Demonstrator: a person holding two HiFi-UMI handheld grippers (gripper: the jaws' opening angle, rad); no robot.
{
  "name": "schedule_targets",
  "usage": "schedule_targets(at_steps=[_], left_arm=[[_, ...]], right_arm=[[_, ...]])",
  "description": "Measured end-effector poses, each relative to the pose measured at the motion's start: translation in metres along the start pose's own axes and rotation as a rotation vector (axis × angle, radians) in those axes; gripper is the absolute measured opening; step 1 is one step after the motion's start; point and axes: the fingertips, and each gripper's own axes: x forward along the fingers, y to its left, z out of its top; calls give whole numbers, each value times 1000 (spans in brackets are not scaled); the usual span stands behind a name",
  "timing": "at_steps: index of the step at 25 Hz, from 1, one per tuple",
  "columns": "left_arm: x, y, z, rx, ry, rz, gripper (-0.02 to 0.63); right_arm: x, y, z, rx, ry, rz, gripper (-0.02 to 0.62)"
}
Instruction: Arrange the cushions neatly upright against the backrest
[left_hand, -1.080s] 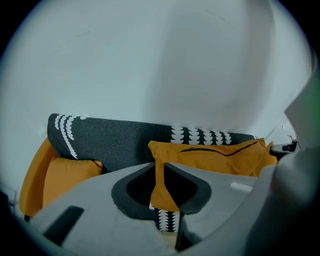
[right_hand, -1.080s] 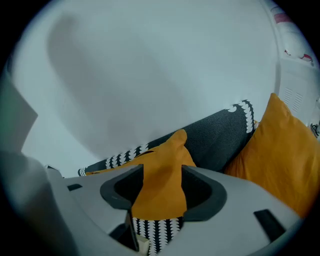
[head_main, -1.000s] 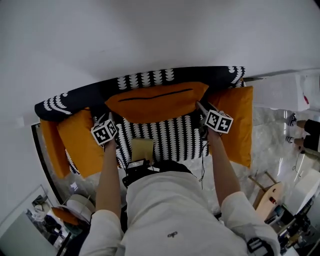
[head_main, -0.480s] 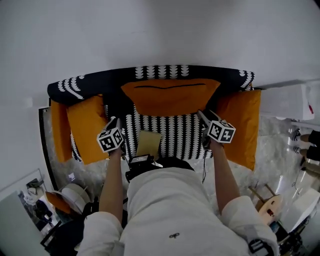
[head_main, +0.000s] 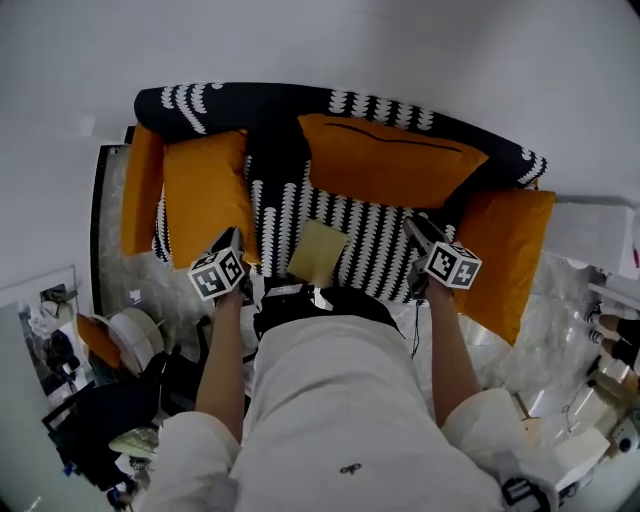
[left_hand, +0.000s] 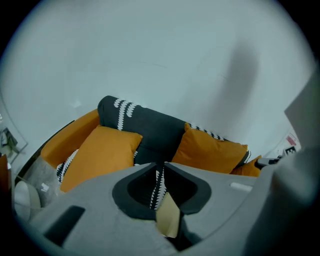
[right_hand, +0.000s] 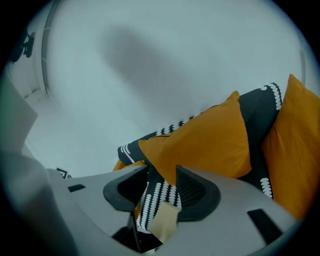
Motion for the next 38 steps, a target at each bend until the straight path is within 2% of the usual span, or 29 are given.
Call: schedule_targets(at_steps=[4,8,14,18,24,27,32,38], left_arm=[[-26,35,-17,-94,-37,-30,54],[-53,77,-31,-120,-48,-44,54],[-112,151,-43,-206,-84,-169,52],[-153,214,-57,-224,-127,-175,52],[-188,284,-79,-233,-127,-182,52],[-199,298,-85,-236,-132,-208,52],[-208,293,-87,-253,-170,-375,52],[-197,295,-76,-267,-155,-357,52]], right_arm=[[3,42,-26,-44,9,23,142],[3,94,-59,-48,17,55,110],[6,169,-125,-7,17,57,66],[16,228,-164,-73,41,79,43],[35,299,-208,-121,51,110,15],[42,326,-222,-158,79,133,11],[56,354,-233,-196,130,164,12],[106,359,-234,-200,213,196,14]])
